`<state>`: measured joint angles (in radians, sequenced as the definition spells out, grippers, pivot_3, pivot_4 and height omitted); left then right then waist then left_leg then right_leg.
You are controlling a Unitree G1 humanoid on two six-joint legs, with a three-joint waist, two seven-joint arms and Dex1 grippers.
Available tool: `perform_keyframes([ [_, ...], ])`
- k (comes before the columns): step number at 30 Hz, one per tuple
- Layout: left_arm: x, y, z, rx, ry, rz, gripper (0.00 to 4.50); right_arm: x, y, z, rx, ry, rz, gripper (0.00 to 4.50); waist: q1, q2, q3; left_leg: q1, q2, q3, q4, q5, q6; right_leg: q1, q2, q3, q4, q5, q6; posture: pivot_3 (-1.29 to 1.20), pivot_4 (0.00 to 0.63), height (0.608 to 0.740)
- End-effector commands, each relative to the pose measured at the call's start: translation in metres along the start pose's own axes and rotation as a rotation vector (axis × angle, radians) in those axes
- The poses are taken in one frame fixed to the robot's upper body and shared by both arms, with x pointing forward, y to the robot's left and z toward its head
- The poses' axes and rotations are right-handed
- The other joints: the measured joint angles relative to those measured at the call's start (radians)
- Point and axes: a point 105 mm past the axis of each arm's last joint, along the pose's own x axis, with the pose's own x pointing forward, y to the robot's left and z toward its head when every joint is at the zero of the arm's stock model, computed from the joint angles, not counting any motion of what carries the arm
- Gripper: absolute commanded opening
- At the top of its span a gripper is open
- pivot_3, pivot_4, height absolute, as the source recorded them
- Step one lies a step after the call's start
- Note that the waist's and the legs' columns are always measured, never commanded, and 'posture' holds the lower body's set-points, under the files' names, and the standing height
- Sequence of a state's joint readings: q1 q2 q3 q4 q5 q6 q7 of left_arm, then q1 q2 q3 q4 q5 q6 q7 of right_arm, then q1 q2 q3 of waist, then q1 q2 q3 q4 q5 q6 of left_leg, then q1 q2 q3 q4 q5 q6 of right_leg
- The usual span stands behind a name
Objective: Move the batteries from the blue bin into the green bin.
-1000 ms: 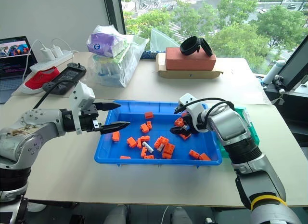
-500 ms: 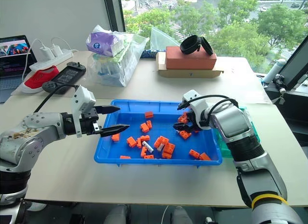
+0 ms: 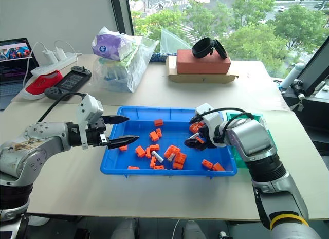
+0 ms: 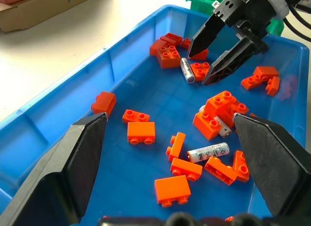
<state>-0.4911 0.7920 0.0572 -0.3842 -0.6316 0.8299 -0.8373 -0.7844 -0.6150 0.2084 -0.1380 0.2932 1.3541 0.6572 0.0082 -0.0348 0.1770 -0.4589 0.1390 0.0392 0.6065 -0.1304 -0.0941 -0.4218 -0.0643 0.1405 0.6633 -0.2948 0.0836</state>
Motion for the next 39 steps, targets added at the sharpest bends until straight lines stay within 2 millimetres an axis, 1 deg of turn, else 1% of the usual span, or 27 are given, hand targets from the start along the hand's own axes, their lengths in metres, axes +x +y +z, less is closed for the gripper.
perform_keyframes([
  [1, -0.003, -0.006, 0.007, 0.04, -0.008, -0.013, 4.5, -0.005, -0.006, 0.004, 0.001, -0.034, -0.043, 4.45, 0.002, 0.0, 0.0, 0.0, 0.0, 0.0, 0.0, 0.0, 0.0, 0.0, 0.0, 0.0, 0.0, 0.0, 0.0, 0.0, 0.15, 0.736],
  [5, -0.003, -0.006, 0.007, 0.045, -0.003, -0.013, 4.5, -0.002, -0.011, 0.005, -0.02, -0.033, -0.076, 4.45, 0.0, 0.0, 0.0, 0.0, 0.0, 0.0, 0.0, 0.0, 0.0, 0.0, 0.0, 0.0, 0.0, 0.0, 0.0, 0.0, 0.15, 0.736],
  [9, -0.003, -0.006, 0.007, 0.045, -0.003, -0.007, 4.5, -0.001, -0.011, 0.006, -0.036, -0.035, -0.083, 4.45, 0.0, 0.0, 0.0, 0.0, 0.0, 0.0, 0.0, 0.0, 0.0, 0.0, 0.0, 0.0, 0.0, 0.0, 0.0, 0.0, 0.15, 0.736],
  [14, -0.002, -0.005, 0.005, 0.056, 0.007, 0.002, 4.5, 0.007, -0.008, 0.006, -0.075, -0.031, -0.076, 4.45, 0.0, 0.0, 0.0, 0.0, 0.0, 0.0, 0.0, 0.0, 0.0, 0.0, 0.0, 0.0, 0.0, 0.0, 0.0, 0.0, 0.15, 0.736],
  [21, -0.003, -0.003, 0.007, 0.057, 0.004, 0.012, 4.5, 0.016, -0.011, 0.007, -0.094, -0.037, -0.08, 4.45, 0.001, 0.0, 0.0, 0.0, 0.0, 0.0, 0.0, 0.0, 0.0, 0.0, 0.0, 0.0, 0.0, 0.0, 0.0, 0.0, 0.15, 0.736],
  [23, -0.004, -0.003, 0.007, 0.057, 0.004, 0.015, 4.5, 0.017, -0.012, 0.007, -0.097, -0.052, -0.086, 3.92, 0.001, 0.0, 0.0, 0.0, 0.0, 0.0, 0.0, 0.0, 0.0, 0.0, 0.0, 0.0, 0.0, 0.0, 0.0, 0.0, 0.15, 0.736],
  [24, -0.004, -0.003, 0.007, 0.057, 0.004, 0.016, 4.5, 0.017, -0.012, 0.007, -0.094, -0.058, -0.085, 3.75, 0.0, 0.0, 0.0, 0.0, 0.0, 0.0, 0.0, 0.0, 0.0, 0.0, 0.0, 0.0, 0.0, 0.0, 0.0, 0.0, 0.15, 0.736],
  [26, -0.004, -0.003, 0.007, 0.058, 0.005, 0.017, 4.5, 0.018, -0.01, 0.005, -0.106, -0.054, -0.08, 3.09, 0.0, 0.0, 0.0, 0.0, 0.0, 0.0, 0.0, 0.0, 0.0, 0.0, 0.0, 0.0, 0.0, 0.0, 0.0, 0.0, 0.15, 0.736],
  [27, -0.004, -0.003, 0.007, 0.058, 0.004, 0.017, 4.5, 0.018, -0.01, 0.005, -0.109, -0.052, -0.079, 2.64, 0.0, 0.0, 0.0, 0.0, 0.0, 0.0, 0.0, 0.0, 0.0, 0.0, 0.0, 0.0, 0.0, 0.0, 0.0, 0.0, 0.15, 0.736],
  [28, -0.004, -0.003, 0.007, 0.058, 0.004, 0.017, 4.5, 0.018, -0.01, 0.005, -0.11, -0.051, -0.079, 2.54, 0.0, 0.0, 0.0, 0.0, 0.0, 0.0, 0.0, 0.0, 0.0, 0.0, 0.0, 0.0, 0.0, 0.0, 0.0, 0.0, 0.15, 0.736],
  [31, -0.003, -0.003, 0.006, 0.058, 0.003, 0.015, 4.5, 0.011, -0.01, 0.009, -0.111, -0.068, -0.075, 2.54, 0.001, 0.0, 0.0, 0.0, 0.0, 0.0, 0.0, 0.0, 0.0, 0.0, 0.0, 0.0, 0.0, 0.0, 0.0, 0.0, 0.15, 0.736],
  [32, -0.003, -0.003, 0.006, 0.057, 0.002, 0.013, 4.5, 0.008, -0.011, 0.011, -0.12, -0.074, -0.076, 2.54, 0.001, 0.0, 0.0, 0.0, 0.0, 0.0, 0.0, 0.0, 0.0, 0.0, 0.0, 0.0, 0.0, 0.0, 0.0, 0.0, 0.15, 0.736],
  [34, -0.001, -0.004, 0.006, 0.057, 0.001, 0.001, 4.5, -0.014, -0.02, 0.027, -0.139, -0.113, -0.097, 2.54, 0.002, 0.0, 0.0, 0.0, 0.0, 0.0, 0.0, 0.0, 0.0, 0.0, 0.0, 0.0, 0.0, 0.0, 0.0, 0.0, 0.15, 0.736],
  [36, 0.001, -0.004, 0.007, 0.059, -0.005, -0.015, 4.5, -0.05, -0.025, 0.049, -0.164, -0.178, -0.091, 2.54, 0.004, 0.0, 0.0, 0.0, 0.0, 0.0, 0.0, 0.0, 0.0, 0.0, 0.0, 0.0, 0.0, 0.0, 0.0, 0.0, 0.15, 0.736],
  [38, 0.003, -0.003, 0.01, 0.07, -0.019, -0.019, 4.5, -0.078, -0.028, 0.061, -0.215, -0.221, -0.095, 2.54, 0.005, 0.001, 0.001, -0.002, 0.0, 0.0, 0.001, 0.0, 0.0, -0.001, 0.0, 0.0, 0.0, 0.0, 0.0, 0.0, 0.15, 0.736],
  [39, 0.007, 0.004, 0.019, 0.061, -0.07, 0.008, 4.5, -0.096, -0.039, 0.063, -0.229, -0.228, -0.134, 2.54, 0.005, 0.001, 0.001, -0.002, 0.0, 0.0, 0.0, 0.0, 0.0, -0.001, 0.0, 0.0, 0.0, 0.0, 0.0, 0.0, 0.15, 0.736],
])
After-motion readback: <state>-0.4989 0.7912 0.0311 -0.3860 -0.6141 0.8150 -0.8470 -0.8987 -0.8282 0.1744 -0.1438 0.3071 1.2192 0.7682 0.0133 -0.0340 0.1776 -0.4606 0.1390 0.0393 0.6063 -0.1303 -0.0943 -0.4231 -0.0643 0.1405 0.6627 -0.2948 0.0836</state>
